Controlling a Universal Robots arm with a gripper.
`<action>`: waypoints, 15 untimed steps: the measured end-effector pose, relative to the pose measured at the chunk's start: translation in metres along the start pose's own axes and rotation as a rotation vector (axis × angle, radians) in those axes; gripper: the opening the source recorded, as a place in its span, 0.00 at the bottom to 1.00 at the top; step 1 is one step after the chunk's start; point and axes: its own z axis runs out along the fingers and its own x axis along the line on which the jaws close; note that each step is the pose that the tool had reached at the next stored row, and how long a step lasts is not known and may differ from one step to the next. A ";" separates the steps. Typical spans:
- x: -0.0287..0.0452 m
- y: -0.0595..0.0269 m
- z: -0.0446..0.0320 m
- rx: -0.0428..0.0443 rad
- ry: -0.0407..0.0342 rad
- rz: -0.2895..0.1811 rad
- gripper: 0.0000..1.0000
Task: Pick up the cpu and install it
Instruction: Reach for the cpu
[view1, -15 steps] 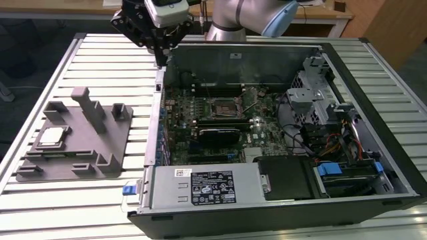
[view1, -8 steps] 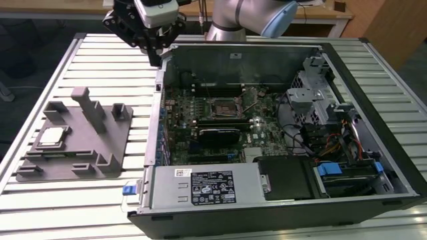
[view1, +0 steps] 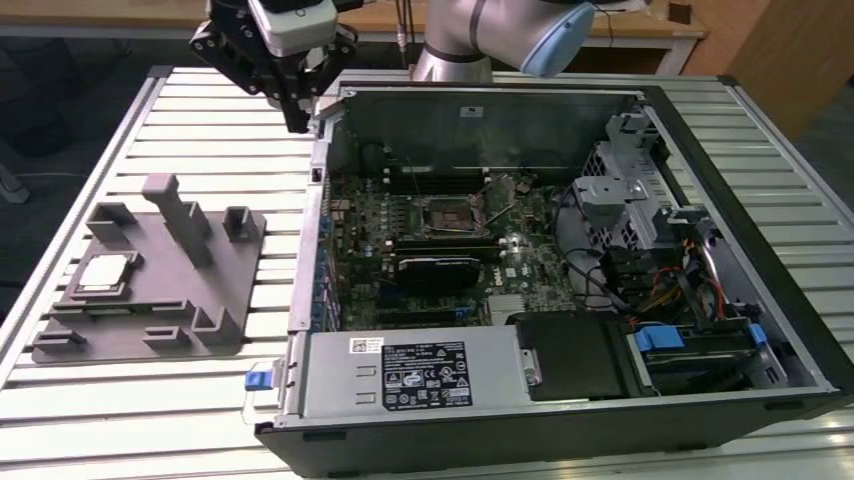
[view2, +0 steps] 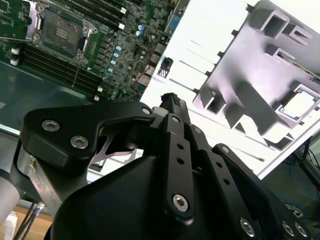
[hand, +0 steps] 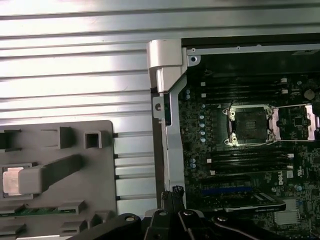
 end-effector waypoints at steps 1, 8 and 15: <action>0.0011 -0.0001 0.0000 0.0000 0.0000 0.000 0.11; 0.0085 -0.0006 -0.0001 0.0000 0.0000 0.000 0.11; 0.0145 -0.0011 -0.0001 0.0000 0.0000 0.000 0.11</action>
